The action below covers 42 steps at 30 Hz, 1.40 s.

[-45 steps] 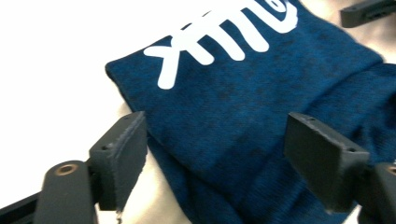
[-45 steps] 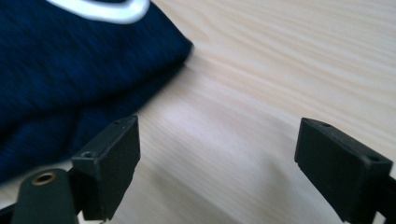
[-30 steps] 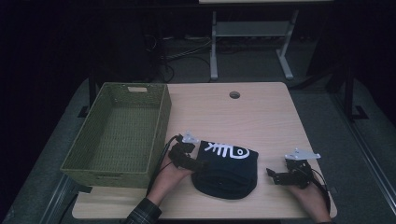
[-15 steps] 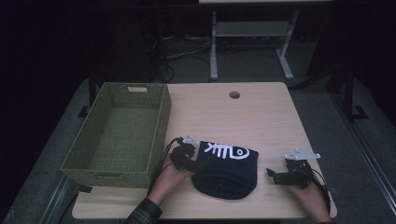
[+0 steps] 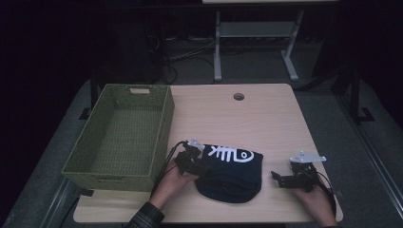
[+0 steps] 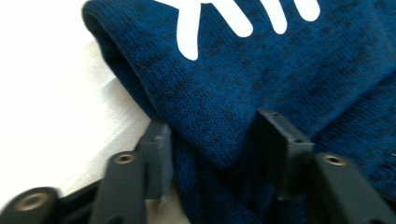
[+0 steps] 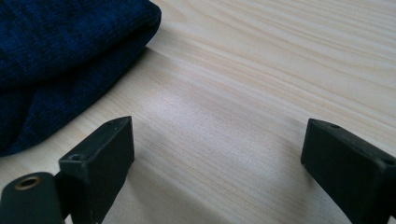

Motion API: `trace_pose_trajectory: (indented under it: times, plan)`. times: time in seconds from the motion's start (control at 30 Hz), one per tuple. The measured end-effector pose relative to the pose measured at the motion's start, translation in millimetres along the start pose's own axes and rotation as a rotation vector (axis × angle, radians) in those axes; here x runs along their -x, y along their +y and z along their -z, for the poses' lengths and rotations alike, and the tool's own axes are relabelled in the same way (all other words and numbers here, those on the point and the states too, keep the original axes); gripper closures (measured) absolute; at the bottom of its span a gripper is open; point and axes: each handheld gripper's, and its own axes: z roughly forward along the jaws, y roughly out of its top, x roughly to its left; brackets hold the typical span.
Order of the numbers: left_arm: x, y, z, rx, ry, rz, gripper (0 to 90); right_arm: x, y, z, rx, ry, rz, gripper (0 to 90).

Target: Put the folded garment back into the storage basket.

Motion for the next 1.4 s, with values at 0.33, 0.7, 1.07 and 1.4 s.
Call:
trace_pose_trajectory:
  times: [0.33,0.7,1.07,1.4]
  plan:
    - [0.7,1.2,-1.0,-0.012,-0.025,0.003,67.1,0.0,0.0,0.0,0.0,0.0,0.0,9.4]
    - [6.0,7.9,5.8,-0.041,-0.02,-0.025,73.3,0.1,0.1,0.0,-0.001,0.0,-0.001,9.4]
    - [21.6,27.4,31.8,-0.058,-0.014,-0.054,73.1,0.3,0.0,0.0,-0.001,0.0,0.001,9.4]
    - [28.0,51.2,55.9,-0.074,-0.054,-0.098,73.2,0.1,0.1,0.2,-0.002,0.002,-0.001,9.3]
